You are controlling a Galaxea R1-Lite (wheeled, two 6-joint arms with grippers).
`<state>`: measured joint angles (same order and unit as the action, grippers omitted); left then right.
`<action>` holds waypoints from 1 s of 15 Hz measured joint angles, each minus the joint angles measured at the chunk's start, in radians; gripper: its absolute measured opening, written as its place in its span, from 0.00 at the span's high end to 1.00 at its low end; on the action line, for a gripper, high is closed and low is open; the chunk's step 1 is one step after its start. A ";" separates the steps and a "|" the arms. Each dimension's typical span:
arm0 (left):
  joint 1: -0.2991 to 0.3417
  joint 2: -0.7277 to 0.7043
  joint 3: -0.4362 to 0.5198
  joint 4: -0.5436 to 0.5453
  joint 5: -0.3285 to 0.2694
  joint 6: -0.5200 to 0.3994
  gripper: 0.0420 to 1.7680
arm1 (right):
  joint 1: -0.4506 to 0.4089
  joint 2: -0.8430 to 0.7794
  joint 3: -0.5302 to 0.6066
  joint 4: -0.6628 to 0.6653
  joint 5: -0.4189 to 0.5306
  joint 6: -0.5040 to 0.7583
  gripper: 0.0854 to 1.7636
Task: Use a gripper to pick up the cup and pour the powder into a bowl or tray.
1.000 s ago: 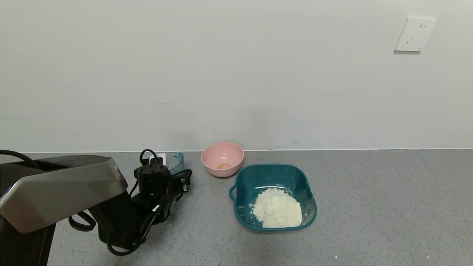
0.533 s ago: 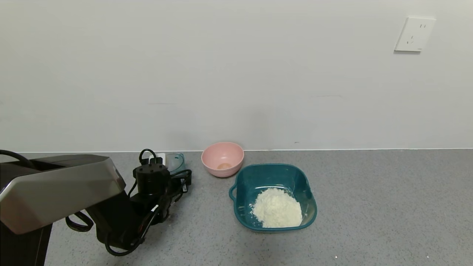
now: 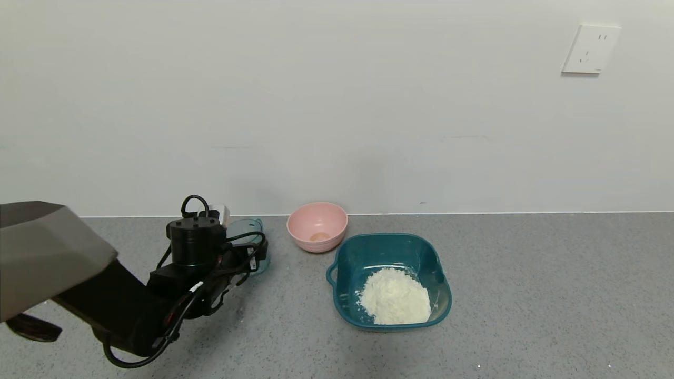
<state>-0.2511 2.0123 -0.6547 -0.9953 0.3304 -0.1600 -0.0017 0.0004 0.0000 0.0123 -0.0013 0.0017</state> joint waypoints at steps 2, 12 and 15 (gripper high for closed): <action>-0.016 -0.119 0.005 0.127 0.001 0.000 0.05 | 0.000 0.000 0.000 0.000 0.000 0.000 0.03; -0.071 -0.768 -0.007 0.671 -0.133 0.094 0.04 | 0.000 0.000 0.000 0.000 0.000 0.000 0.03; -0.080 -0.966 0.007 0.833 -0.237 0.128 0.04 | 0.000 0.000 0.000 0.000 0.000 0.000 0.03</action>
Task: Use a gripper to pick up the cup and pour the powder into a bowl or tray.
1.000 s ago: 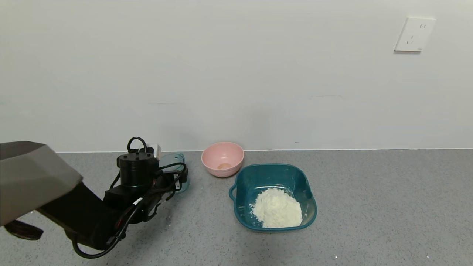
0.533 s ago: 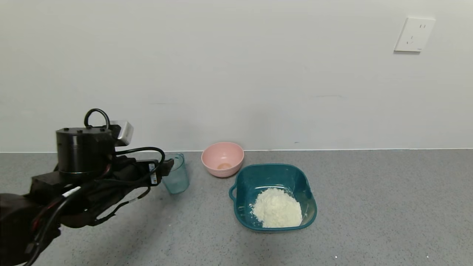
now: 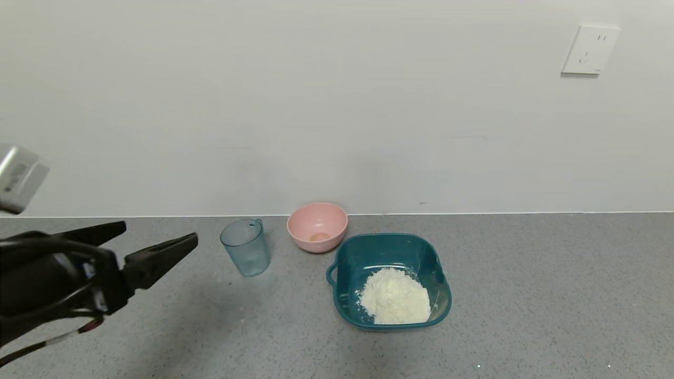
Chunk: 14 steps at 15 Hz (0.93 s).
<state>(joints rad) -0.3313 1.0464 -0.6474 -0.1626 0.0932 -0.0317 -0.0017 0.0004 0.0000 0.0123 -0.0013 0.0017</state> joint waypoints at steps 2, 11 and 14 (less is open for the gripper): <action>-0.002 -0.128 0.007 0.099 -0.027 0.043 0.03 | 0.000 0.000 0.000 0.000 0.000 0.000 0.03; 0.122 -0.571 -0.010 0.378 -0.025 0.166 0.03 | 0.000 0.000 0.000 0.000 0.000 0.000 0.03; 0.227 -0.665 -0.016 0.446 -0.041 0.169 0.03 | 0.000 0.000 0.000 0.000 0.000 0.000 0.03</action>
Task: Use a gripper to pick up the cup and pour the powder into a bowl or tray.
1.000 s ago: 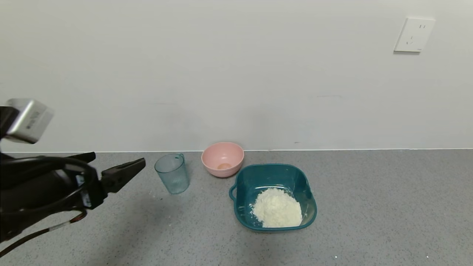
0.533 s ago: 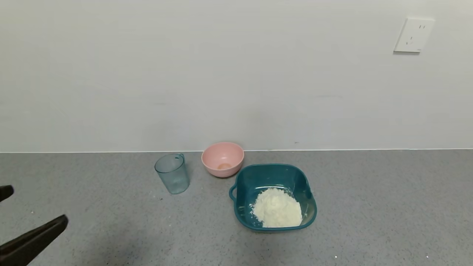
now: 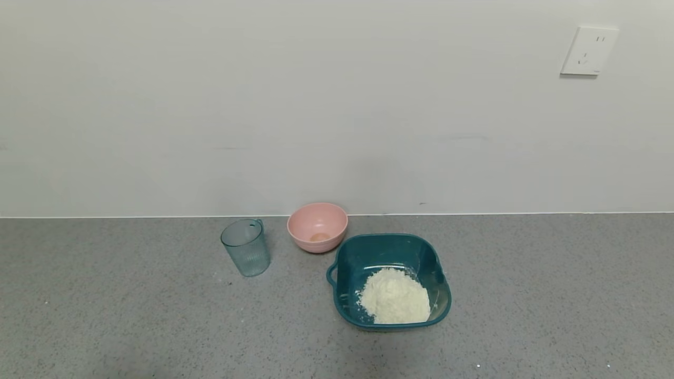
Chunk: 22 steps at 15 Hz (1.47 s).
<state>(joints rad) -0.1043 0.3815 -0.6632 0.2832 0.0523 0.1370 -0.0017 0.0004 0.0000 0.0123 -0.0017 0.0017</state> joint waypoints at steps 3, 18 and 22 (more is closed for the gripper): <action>0.061 -0.103 0.004 0.086 -0.020 -0.002 0.03 | 0.000 0.000 0.000 0.000 0.000 0.000 0.03; 0.103 -0.380 0.546 -0.278 -0.068 -0.029 0.03 | 0.000 0.000 0.000 0.000 0.000 0.000 0.03; 0.103 -0.381 0.650 -0.327 -0.067 -0.040 0.03 | 0.000 0.000 0.000 0.000 0.000 0.000 0.03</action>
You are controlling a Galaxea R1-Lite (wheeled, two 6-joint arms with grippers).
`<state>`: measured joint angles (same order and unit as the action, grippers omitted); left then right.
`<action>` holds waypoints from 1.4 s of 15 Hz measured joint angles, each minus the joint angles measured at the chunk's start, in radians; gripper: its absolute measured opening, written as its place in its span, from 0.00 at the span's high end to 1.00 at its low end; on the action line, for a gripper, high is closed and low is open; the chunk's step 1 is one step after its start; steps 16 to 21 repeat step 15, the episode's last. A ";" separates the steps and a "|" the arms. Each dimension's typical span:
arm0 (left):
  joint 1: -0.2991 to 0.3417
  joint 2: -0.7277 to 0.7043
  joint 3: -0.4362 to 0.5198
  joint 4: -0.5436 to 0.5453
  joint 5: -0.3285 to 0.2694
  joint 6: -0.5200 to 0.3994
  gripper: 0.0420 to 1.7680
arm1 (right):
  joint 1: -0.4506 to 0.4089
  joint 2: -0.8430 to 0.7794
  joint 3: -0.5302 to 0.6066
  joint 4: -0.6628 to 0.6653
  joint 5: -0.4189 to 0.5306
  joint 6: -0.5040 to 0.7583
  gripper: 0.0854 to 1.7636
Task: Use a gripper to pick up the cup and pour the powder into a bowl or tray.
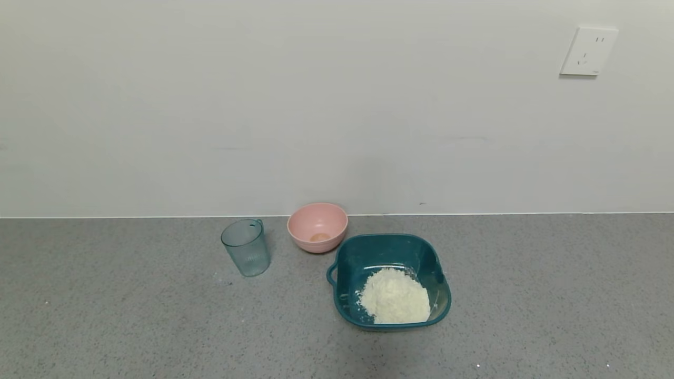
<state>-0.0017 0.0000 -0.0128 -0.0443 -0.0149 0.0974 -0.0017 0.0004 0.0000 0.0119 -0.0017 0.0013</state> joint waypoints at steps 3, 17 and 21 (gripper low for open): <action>0.000 0.000 0.010 0.048 0.004 -0.041 0.03 | 0.000 0.000 0.000 0.000 0.000 0.000 0.03; 0.001 0.000 0.013 0.050 0.010 -0.102 0.03 | 0.000 0.000 0.000 0.000 0.000 0.000 0.03; 0.001 0.000 0.013 0.050 0.010 -0.102 0.03 | 0.000 0.000 0.000 0.000 0.000 0.000 0.03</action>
